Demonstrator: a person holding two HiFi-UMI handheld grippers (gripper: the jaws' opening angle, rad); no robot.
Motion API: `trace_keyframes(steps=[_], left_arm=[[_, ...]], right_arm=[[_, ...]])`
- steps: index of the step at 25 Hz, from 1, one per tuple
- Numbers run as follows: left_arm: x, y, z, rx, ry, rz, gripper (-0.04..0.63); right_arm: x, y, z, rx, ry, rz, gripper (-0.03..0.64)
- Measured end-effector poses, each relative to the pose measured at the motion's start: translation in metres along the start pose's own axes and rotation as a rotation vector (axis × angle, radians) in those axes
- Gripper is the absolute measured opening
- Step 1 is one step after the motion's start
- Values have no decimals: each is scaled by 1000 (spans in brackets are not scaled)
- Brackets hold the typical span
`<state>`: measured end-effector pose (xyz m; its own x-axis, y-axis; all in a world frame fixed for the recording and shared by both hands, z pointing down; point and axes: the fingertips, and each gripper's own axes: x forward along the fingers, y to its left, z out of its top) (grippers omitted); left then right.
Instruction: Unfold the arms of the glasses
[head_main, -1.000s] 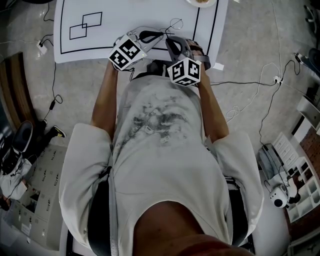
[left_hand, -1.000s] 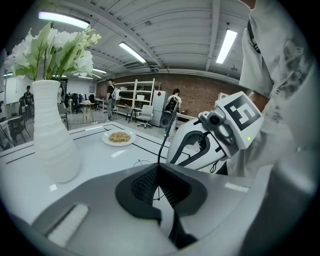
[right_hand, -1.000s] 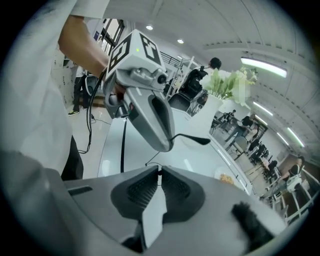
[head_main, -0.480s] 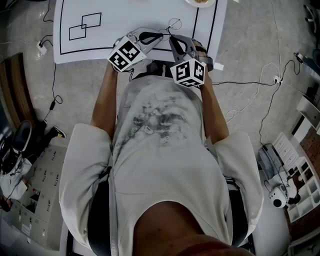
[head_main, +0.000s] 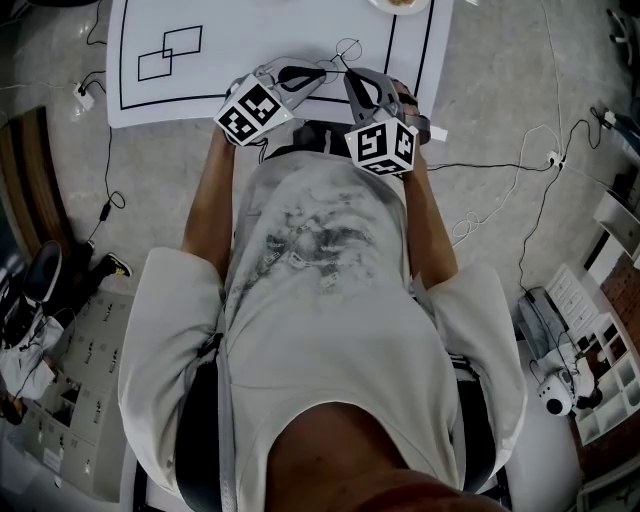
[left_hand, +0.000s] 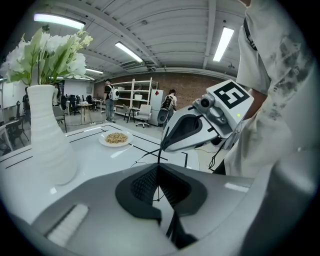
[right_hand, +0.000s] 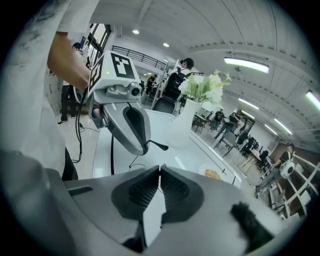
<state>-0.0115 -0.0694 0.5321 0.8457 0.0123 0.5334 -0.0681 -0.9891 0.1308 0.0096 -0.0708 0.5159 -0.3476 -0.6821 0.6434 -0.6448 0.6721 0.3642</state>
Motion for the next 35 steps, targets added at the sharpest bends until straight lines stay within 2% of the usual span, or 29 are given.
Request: trace_keyframes(steps=[35], left_arm=[[-4, -7, -11, 45, 34, -26, 8]], right_arm=[[-24, -41, -8, 155, 3, -124, 23]])
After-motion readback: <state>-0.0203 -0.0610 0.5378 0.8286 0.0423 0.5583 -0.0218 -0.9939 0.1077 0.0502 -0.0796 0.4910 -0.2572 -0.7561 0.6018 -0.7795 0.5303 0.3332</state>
